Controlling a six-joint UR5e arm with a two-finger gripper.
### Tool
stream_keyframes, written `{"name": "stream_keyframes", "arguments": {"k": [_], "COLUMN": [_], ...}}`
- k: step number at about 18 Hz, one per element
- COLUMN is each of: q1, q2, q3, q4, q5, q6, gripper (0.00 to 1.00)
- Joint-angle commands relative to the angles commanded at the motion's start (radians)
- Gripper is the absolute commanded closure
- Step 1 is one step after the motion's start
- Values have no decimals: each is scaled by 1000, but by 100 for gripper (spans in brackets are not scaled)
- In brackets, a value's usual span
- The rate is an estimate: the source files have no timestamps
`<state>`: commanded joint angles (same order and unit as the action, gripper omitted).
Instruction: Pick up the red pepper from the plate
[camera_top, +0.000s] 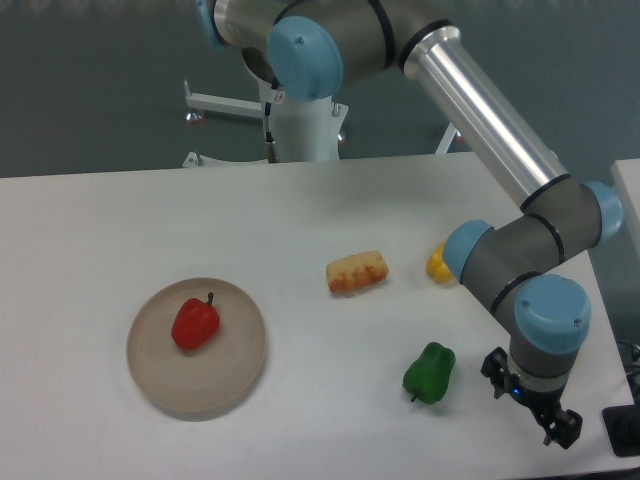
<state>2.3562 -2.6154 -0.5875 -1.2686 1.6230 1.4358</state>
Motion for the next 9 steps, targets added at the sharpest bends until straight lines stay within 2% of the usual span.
{"name": "stream_keyframes", "arguments": {"k": [6, 9], "q1": [-9, -18], "q2": [15, 58], "q3": [-14, -52], "q4": [-5, -12], "q5": [-8, -20], "q6": [-14, -17], "gripper": [0, 0]}}
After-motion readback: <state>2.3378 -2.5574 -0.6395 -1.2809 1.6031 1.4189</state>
